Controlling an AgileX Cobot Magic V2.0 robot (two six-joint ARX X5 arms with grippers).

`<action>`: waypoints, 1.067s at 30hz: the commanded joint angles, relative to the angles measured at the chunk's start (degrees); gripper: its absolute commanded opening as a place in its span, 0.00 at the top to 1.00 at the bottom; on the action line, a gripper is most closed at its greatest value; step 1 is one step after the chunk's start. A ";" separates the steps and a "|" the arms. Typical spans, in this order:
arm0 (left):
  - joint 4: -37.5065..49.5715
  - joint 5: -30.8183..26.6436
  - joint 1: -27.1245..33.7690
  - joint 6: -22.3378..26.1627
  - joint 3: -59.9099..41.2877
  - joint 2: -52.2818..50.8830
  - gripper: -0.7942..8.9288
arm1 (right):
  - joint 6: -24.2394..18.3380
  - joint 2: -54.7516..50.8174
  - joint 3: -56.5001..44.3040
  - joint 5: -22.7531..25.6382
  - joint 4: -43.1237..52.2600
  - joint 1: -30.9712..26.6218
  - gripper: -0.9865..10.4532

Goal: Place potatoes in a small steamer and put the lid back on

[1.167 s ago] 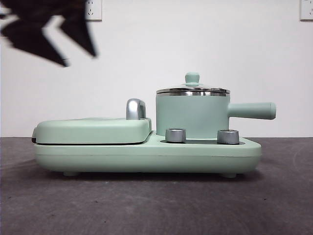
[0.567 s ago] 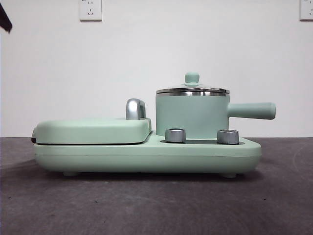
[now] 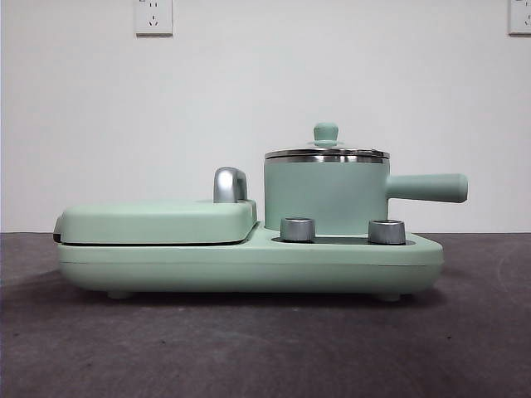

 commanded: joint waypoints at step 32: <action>28.06 -1.84 19.15 4.61 -42.07 -33.18 0.91 | 0.61 0.07 0.52 0.04 1.01 0.26 0.90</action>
